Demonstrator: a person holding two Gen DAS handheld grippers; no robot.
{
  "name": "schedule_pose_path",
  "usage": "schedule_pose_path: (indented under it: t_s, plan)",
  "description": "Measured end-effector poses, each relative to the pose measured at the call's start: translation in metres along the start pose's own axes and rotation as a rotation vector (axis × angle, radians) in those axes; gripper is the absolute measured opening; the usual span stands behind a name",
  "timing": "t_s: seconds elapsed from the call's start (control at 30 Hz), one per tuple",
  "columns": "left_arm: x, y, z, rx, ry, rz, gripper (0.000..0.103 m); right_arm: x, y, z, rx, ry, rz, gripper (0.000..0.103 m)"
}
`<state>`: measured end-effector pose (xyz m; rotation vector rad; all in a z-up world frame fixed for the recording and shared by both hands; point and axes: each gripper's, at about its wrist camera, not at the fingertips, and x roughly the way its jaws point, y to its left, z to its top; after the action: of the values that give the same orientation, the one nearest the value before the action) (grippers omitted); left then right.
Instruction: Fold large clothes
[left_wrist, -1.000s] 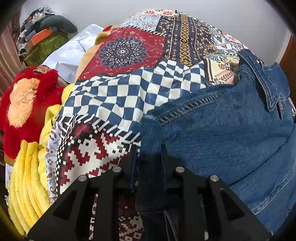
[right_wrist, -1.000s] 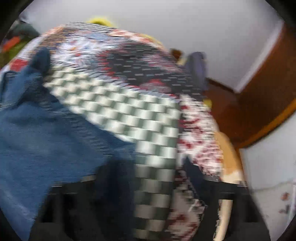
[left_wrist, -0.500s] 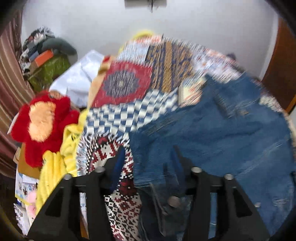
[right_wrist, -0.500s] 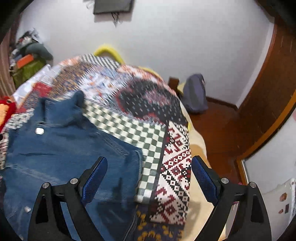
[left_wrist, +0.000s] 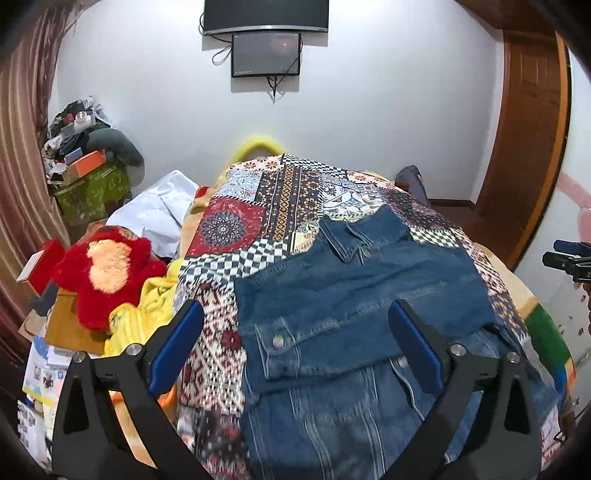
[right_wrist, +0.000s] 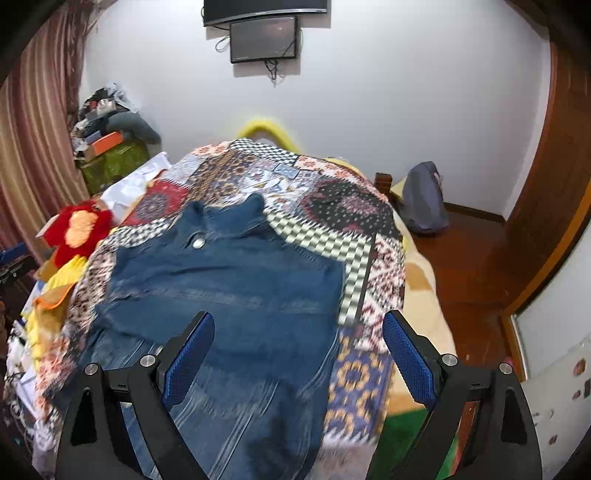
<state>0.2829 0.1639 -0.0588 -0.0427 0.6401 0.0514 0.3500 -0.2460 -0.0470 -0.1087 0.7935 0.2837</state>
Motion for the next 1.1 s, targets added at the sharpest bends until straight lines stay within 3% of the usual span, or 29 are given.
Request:
schedule_pose_path:
  t_s: [0.23,0.43,0.63,0.83,1.0,1.1]
  plan:
    - [-0.040,-0.009,-0.048,0.026,0.003,-0.023,0.103,-0.027,0.008,-0.062,0.020,0.058,-0.007,0.091]
    - [-0.046,-0.011,-0.097,0.013,0.042,-0.022,0.103,-0.025,0.010,-0.115,0.073,0.153,0.009,0.091]
    - [-0.023,0.004,-0.148,-0.105,0.190,-0.025,0.103,-0.005,0.007,-0.160,0.177,0.263,0.043,0.091]
    - [0.016,0.025,-0.200,-0.225,0.416,-0.041,0.103,0.013,0.000,-0.189,0.276,0.354,0.094,0.091]
    - [0.027,0.039,-0.222,-0.367,0.474,-0.111,0.102,0.013,-0.002,-0.195,0.303,0.350,0.127,0.091]
    - [0.031,0.039,-0.228,-0.416,0.488,-0.174,0.091,0.013,0.003,-0.196,0.297,0.346,0.162,0.082]
